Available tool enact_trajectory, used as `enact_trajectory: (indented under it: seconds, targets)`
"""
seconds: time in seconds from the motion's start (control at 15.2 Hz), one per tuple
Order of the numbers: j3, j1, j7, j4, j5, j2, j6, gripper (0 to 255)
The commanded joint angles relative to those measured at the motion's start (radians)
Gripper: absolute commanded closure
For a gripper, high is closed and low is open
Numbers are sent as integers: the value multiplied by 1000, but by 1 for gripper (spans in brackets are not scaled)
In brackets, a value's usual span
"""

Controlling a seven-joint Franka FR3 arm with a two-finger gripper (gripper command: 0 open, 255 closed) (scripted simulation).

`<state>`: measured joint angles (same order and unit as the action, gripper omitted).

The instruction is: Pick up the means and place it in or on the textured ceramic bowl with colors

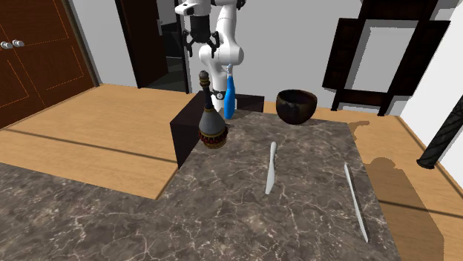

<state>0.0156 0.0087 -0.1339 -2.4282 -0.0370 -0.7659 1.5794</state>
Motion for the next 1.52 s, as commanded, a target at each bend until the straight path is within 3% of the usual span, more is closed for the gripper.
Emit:
enact_trajectory:
  seconds: [0.0,0.79,1.45]
  targets:
    - [0,0,0,0,0,0,0,0]
    - [188,49,256,57,98,321,285,0]
    - [312,69,483,255,45,678,455,0]
